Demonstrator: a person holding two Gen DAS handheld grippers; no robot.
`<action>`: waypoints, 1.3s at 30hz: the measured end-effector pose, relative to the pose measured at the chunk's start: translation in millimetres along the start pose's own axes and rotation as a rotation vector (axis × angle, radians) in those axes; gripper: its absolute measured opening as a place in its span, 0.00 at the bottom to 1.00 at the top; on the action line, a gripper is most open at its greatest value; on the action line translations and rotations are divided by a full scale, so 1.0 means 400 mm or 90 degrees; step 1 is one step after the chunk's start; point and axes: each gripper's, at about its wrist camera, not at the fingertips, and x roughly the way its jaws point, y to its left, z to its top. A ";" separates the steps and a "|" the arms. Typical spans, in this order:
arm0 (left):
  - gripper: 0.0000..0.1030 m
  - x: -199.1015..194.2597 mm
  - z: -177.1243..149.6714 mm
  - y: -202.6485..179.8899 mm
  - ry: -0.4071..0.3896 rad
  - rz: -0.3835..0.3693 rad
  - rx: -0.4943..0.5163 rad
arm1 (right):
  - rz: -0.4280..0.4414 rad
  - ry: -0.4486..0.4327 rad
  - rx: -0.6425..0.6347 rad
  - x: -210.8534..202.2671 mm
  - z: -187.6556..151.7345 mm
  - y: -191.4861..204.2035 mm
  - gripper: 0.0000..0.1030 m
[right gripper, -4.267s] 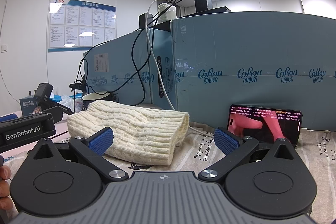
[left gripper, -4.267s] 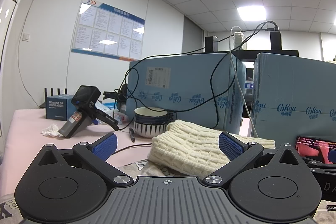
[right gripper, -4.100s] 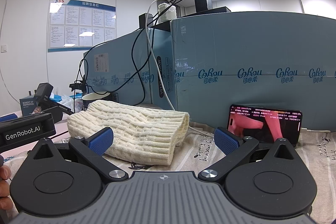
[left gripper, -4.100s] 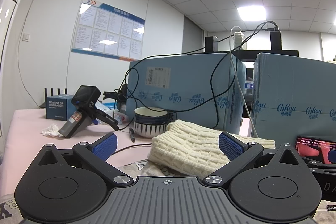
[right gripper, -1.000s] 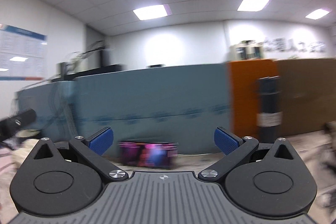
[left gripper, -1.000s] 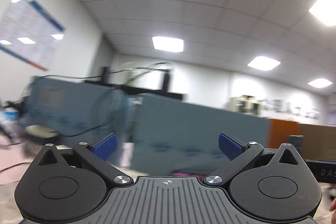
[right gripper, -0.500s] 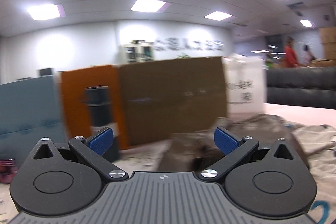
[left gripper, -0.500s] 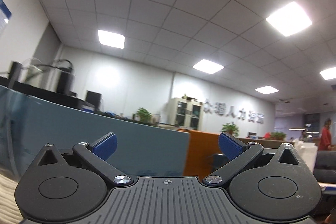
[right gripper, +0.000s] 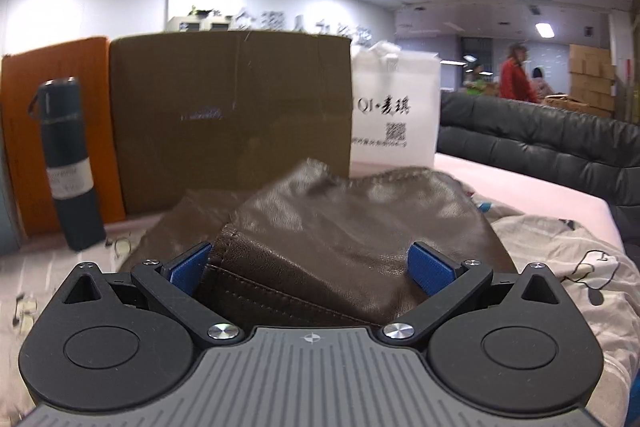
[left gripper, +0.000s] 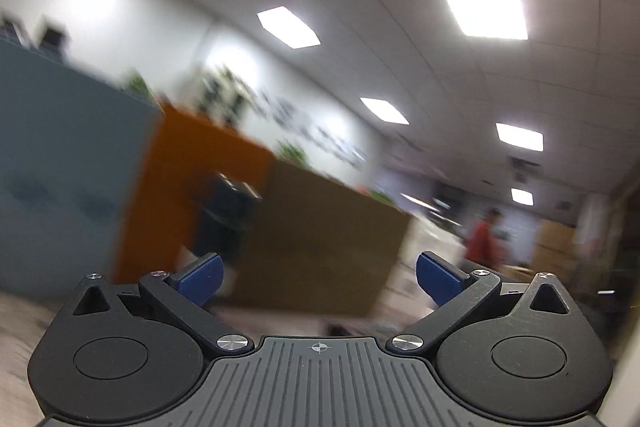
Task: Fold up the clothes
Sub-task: 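Move both tools over to the crumpled brown leather vest, then grasp the vest edge with the left gripper while the right gripper grasps another edge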
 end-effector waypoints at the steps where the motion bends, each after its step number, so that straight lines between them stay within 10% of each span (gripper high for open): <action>1: 1.00 0.039 -0.008 0.025 0.038 -0.043 -0.048 | 0.003 0.001 -0.005 0.000 -0.003 -0.009 1.00; 9: 1.00 0.318 -0.073 0.132 0.164 -0.149 -0.270 | -0.019 -0.004 -0.030 -0.036 -0.005 -0.077 1.00; 23: 0.99 0.658 -0.061 0.068 0.342 -0.093 -0.177 | -0.031 0.009 -0.115 0.016 0.038 -0.134 0.97; 26: 0.87 0.672 -0.096 0.033 0.344 -0.090 -0.125 | -0.039 0.017 -0.107 0.043 0.034 -0.143 0.82; 31: 0.07 0.682 -0.132 -0.007 0.293 -0.124 -0.070 | -0.055 0.011 -0.078 0.031 0.034 -0.183 0.43; 35: 0.00 0.613 -0.120 -0.033 0.230 -0.164 -0.060 | -0.067 -0.016 -0.065 -0.014 0.058 -0.219 0.12; 39: 0.00 0.499 -0.066 -0.047 0.152 -0.186 -0.054 | -0.095 -0.053 -0.070 -0.085 0.094 -0.229 0.05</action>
